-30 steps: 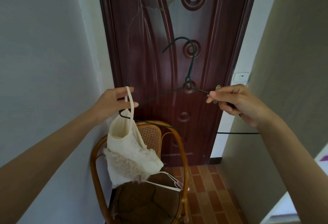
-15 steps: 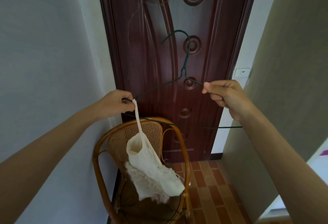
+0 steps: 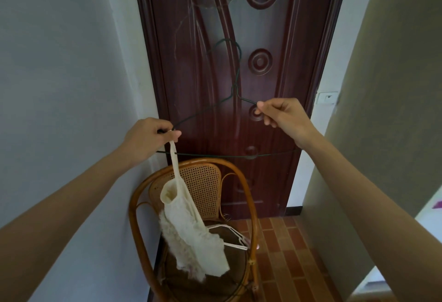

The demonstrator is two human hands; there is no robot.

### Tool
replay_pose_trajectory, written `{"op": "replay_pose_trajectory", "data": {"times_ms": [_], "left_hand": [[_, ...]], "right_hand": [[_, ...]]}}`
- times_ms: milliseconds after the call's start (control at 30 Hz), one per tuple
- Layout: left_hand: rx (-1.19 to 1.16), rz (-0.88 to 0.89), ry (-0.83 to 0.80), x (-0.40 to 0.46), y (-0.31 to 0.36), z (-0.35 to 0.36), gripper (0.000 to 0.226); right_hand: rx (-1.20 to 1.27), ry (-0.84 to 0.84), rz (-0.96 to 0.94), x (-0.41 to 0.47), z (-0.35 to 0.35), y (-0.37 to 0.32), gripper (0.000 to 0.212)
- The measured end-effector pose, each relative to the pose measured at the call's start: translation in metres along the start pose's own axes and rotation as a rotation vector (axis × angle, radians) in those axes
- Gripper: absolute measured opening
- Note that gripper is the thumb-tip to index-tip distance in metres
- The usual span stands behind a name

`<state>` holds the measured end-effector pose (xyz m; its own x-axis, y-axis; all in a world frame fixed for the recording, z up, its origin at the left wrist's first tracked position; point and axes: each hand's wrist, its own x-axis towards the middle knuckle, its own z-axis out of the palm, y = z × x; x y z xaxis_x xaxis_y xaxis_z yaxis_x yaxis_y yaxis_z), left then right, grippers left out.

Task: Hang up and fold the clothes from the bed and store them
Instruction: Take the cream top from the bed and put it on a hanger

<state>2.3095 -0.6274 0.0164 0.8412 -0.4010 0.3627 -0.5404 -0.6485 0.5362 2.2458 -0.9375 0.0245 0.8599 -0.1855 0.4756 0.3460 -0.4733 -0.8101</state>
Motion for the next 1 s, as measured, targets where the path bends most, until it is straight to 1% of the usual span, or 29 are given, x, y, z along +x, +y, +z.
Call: {"op": "replay_pose_trajectory", "data": {"times_ms": [100, 167, 233, 300, 333, 367, 433, 500, 567, 667, 733, 767, 867, 1000], "left_hand": [[0.053, -0.053, 0.078, -0.003, -0.005, -0.007, 0.033], [0.088, -0.084, 0.121, -0.006, -0.01, -0.013, 0.034], [0.121, -0.123, 0.152, -0.007, -0.015, -0.02, 0.034], [0.129, -0.162, 0.192, -0.009, -0.02, -0.028, 0.033], [0.12, -0.178, 0.214, -0.009, -0.022, -0.031, 0.032], [0.11, -0.192, 0.233, -0.009, -0.024, -0.034, 0.032], [0.109, -0.212, 0.259, -0.01, -0.024, -0.039, 0.03], [0.122, -0.215, 0.265, -0.01, -0.021, -0.042, 0.029], [0.139, -0.201, 0.255, -0.01, -0.016, -0.044, 0.029], [0.188, -0.182, 0.238, -0.011, -0.008, -0.045, 0.03], [0.233, -0.162, 0.225, -0.013, -0.005, -0.047, 0.03], [0.256, -0.152, 0.221, -0.015, -0.003, -0.047, 0.03], [0.304, -0.145, 0.211, -0.022, -0.004, -0.05, 0.029], [0.358, -0.152, 0.193, -0.037, -0.015, -0.055, 0.028]], "right_hand": [[-0.116, 0.02, 0.012, 0.015, 0.013, 0.003, 0.028], [-0.304, 0.076, -0.017, 0.02, 0.025, 0.0, 0.022], [-0.497, 0.162, -0.141, 0.017, 0.041, -0.009, 0.028], [-0.54, 0.214, -0.332, 0.002, 0.062, -0.028, 0.026], [-0.548, 0.167, -0.401, -0.007, 0.075, -0.037, 0.022], [-0.586, 0.074, -0.435, -0.015, 0.087, -0.044, 0.018], [-0.713, -0.163, -0.395, -0.026, 0.116, -0.053, 0.018], [-0.741, -0.36, -0.26, -0.029, 0.144, -0.054, 0.026], [-0.713, -0.494, -0.132, -0.029, 0.171, -0.049, 0.037], [-0.696, -0.642, -0.046, -0.029, 0.208, -0.037, 0.054], [-0.728, -0.68, -0.026, -0.03, 0.225, -0.032, 0.059], [-0.751, -0.676, -0.02, -0.031, 0.232, -0.03, 0.058], [-0.785, -0.649, 0.007, -0.031, 0.242, -0.023, 0.046], [-0.8, -0.631, 0.069, -0.029, 0.235, -0.005, 0.036]]}}
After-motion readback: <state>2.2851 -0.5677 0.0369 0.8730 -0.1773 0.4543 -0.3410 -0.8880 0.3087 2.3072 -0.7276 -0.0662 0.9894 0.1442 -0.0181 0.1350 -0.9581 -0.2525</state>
